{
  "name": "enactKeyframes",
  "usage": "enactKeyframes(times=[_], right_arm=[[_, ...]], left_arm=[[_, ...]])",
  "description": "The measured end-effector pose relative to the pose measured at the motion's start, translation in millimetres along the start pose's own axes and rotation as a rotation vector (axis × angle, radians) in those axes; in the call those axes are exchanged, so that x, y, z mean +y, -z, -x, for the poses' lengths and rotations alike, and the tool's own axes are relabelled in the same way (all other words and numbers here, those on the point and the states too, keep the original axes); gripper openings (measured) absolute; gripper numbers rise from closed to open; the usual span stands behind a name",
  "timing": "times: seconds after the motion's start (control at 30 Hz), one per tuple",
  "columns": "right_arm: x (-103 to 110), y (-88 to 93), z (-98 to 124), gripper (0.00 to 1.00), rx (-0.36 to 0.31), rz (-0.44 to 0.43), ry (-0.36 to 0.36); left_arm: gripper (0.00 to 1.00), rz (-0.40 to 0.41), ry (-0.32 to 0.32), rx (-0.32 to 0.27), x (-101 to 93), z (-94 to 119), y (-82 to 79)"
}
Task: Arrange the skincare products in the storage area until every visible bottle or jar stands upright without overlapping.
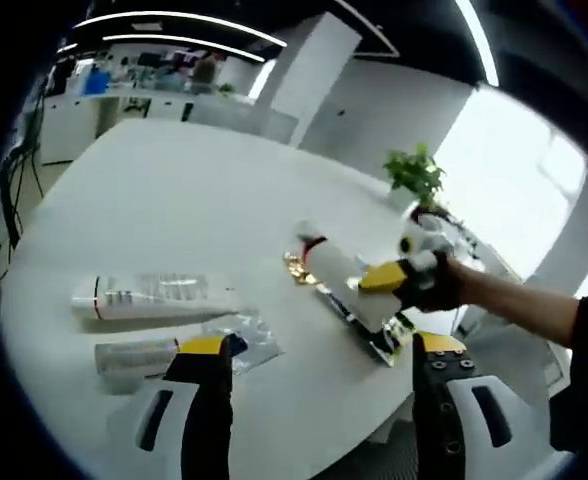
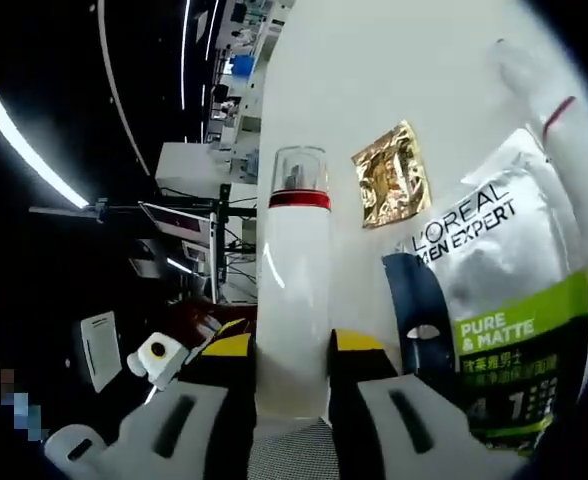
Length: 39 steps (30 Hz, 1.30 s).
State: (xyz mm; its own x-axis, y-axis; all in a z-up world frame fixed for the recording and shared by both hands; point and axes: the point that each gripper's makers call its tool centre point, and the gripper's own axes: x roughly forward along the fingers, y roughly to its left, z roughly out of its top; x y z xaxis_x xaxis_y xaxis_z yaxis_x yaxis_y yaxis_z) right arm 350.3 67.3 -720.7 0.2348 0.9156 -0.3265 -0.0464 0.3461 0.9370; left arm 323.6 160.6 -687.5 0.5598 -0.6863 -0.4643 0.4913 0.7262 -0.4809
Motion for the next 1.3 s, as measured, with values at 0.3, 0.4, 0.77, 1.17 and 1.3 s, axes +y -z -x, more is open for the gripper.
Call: enactKeyframes(times=[0.3,0.4,0.77,1.17,1.3], right_arm=[[16.8,14.5,6.6,0.26,-0.025,0.063,-0.042],[22.7,18.7,8.4,0.26,-0.031,0.075,-0.064],[41.3,35.2,9.3,0.26,-0.036,0.127,-0.114],[64.0,47.8,12.5,0.26,-0.028,0.166,-0.173],[70.2,52.1,13.7,0.26,-0.024,0.184,-0.191]], left_arm=[[0.60,0.147,0.126,-0.060,-15.4,-12.5,-20.8],[0.57,0.161,0.162,-0.054,-21.9,-17.4,-24.8],[0.44,0.290,0.255,-0.091,-30.6,-33.1,-40.7],[0.48,0.359,0.324,-0.105,-41.3,-51.4,-51.7],[0.48,0.370,0.351,-0.098,-45.7,-56.1,-56.3]])
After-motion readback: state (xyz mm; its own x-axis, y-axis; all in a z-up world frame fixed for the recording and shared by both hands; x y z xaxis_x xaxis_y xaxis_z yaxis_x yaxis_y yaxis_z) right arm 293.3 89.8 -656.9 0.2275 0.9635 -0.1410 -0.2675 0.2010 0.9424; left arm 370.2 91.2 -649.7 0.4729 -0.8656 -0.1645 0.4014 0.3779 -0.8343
